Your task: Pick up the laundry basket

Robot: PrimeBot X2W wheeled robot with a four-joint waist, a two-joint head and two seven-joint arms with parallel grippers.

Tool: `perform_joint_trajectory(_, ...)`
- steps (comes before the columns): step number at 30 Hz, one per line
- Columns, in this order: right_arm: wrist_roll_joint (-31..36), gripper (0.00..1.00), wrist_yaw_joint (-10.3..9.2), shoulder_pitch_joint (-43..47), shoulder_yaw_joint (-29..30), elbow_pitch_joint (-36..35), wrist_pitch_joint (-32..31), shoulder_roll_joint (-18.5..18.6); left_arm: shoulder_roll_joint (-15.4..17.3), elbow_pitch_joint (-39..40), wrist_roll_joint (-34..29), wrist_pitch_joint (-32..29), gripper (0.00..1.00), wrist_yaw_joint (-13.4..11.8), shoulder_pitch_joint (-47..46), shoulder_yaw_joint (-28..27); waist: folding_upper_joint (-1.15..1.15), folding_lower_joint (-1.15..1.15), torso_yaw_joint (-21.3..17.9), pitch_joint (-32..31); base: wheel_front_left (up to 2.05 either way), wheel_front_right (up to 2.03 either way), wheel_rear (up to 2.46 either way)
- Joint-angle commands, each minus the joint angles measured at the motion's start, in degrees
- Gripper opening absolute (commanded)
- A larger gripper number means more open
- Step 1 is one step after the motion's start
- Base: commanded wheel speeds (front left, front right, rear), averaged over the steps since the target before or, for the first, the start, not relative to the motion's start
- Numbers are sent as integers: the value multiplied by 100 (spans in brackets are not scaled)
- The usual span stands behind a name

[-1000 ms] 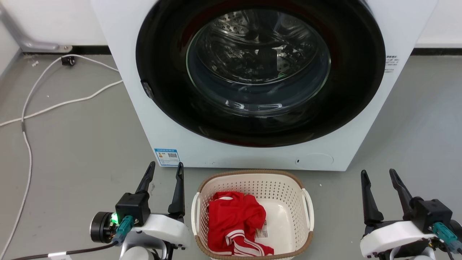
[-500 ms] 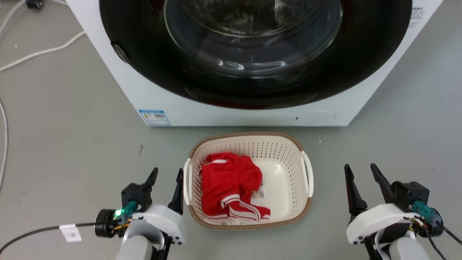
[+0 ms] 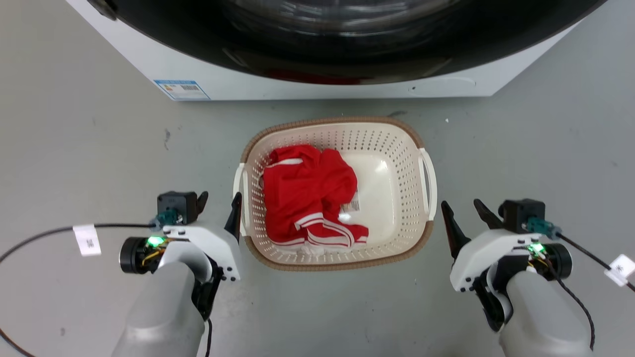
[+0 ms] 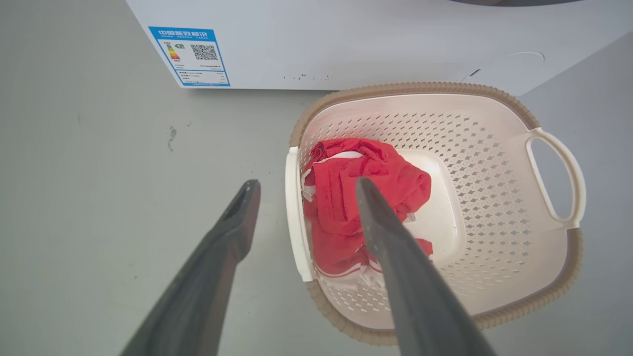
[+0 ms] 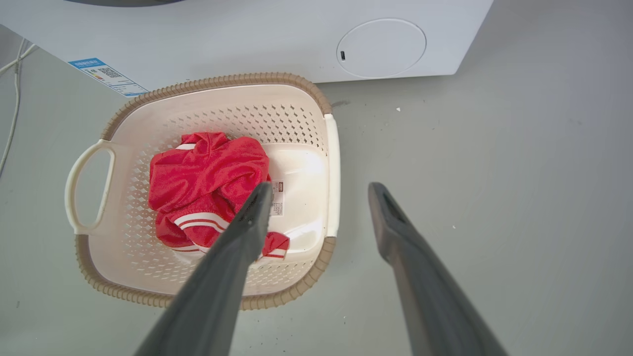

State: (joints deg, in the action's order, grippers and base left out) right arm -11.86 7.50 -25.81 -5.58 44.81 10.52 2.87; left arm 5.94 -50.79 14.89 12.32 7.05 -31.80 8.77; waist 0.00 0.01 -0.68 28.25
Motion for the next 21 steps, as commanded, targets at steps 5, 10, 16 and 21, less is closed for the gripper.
perform_joint_trajectory(5,-247,100,-2,-794,-296,760,-129,-2,115,-558,216,-163,100,36,-647,161,0,-1,-130,592,0,0,0)
perform_joint_trajectory(10,-471,100,-2,-1472,-588,1323,-240,-2,194,-823,538,-378,100,36,-1159,584,0,-1,-159,971,0,0,0)
perform_joint_trajectory(16,-751,100,-2,-2145,-1019,1826,-521,-2,380,-1042,980,-694,100,37,-1688,1032,0,-1,-198,1336,0,0,0)
perform_joint_trajectory(21,-957,100,-3,-2569,-1307,2177,-781,-2,485,-1160,1345,-957,100,38,-2046,1388,0,-1,-197,1583,0,0,0)
